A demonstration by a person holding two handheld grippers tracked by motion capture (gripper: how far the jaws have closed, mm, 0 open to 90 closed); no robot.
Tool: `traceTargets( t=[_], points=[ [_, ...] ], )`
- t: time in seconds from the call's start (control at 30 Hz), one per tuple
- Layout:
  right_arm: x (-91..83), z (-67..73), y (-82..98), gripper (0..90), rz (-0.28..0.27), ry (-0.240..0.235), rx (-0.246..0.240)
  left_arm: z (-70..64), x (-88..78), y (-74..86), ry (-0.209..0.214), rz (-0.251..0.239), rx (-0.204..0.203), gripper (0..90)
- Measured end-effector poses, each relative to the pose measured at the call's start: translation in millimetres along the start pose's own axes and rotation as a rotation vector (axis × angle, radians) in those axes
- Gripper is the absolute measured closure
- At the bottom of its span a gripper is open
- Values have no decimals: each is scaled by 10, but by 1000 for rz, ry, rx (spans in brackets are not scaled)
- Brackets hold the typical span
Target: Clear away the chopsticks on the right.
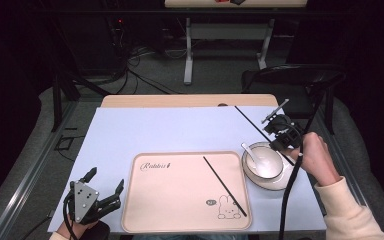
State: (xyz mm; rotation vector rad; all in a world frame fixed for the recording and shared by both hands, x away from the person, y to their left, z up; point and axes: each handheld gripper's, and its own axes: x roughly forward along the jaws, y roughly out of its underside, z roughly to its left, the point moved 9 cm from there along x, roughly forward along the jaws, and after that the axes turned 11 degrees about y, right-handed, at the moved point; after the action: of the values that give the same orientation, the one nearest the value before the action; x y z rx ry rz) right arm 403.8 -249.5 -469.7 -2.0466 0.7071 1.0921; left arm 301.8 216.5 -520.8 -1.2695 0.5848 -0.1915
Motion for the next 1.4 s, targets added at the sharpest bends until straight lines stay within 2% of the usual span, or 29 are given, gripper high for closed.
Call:
traceTargets(
  t=[0.1,0.13,0.27,0.3,0.37,0.43,0.5,0.6,0.63,0.7,0.77,0.83,0.9,0.97,1.0,1.27,1.4],
  points=[
    [-29,132,11,852,-12,-24,15,0,1,0,-1,1,1,154],
    [-31,229,23,852,-13,-29,12,-1,2,0,1,1,1,154],
    [-20,392,24,852,-35,-58,18,2,-1,0,-2,0,-1,154],
    [2,427,32,851,-33,-57,5,0,0,-2,-1,-5,-3,154],
    [38,521,49,852,-26,-87,0,2,2,-1,-1,-4,-4,154],
    [68,581,63,852,-18,-86,9,-2,2,-1,0,1,2,154],
    [93,642,56,852,-31,-114,21,-3,1,-1,1,0,2,154],
    [127,701,44,852,-43,-126,33,0,-2,-2,-1,-4,-1,154],
    [174,788,40,851,-47,-147,55,2,-4,-3,-2,-4,-1,154],
    [232,848,60,851,-20,-148,34,-1,-6,-4,0,-8,1,154],
    [266,896,48,851,-34,-168,64,2,-8,-6,-1,-11,-2,154],
    [278,914,60,851,-20,-165,53,7,-11,-6,-3,-14,-7,154],
    [330,1033,74,851,-8,-184,61,0,-11,-6,0,-11,-1,154],
    [342,1059,81,850,-2,-185,60,-1,-11,-6,0,-11,0,154],
    [375,1124,88,850,5,-199,62,0,-13,-7,-2,-13,0,154],
    [473,1301,109,850,35,-220,53,4,-14,-9,-5,-16,-3,154],
    [561,1458,107,850,51,-246,70,5,-16,-9,-4,-16,-3,154]
  ],
)
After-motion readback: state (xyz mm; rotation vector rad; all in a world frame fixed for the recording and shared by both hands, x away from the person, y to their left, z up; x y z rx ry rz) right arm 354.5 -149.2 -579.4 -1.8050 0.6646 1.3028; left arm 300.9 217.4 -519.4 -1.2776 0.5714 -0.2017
